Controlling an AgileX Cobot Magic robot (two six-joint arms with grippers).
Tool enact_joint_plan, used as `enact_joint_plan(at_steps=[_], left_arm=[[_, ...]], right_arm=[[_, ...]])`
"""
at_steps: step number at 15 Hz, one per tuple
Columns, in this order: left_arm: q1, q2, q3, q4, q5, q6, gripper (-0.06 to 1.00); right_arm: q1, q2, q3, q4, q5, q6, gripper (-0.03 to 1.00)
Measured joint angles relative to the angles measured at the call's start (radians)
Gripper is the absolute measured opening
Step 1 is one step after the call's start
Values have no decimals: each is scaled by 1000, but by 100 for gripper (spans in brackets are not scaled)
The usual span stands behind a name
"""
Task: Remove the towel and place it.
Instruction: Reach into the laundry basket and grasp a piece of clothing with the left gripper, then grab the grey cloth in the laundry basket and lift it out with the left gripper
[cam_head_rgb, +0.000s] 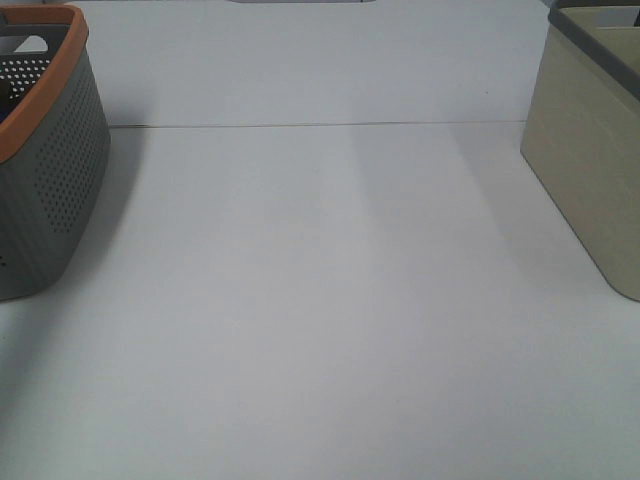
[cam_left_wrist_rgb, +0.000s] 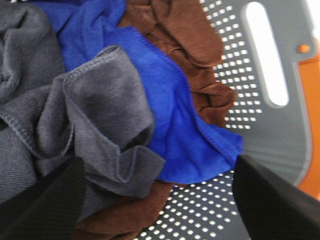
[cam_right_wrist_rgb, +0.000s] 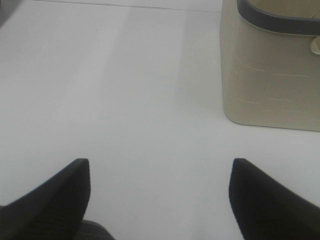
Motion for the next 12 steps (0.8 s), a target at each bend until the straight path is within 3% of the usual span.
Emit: enact_joint_plan(at_steps=[7, 12], left_arm=[[0, 89, -4, 29, 5, -107, 74], [0, 101, -4, 120, 3, -222, 72]], right_arm=[[0, 0, 0, 0, 0, 11, 76], [0, 0, 0, 0, 0, 17, 76]])
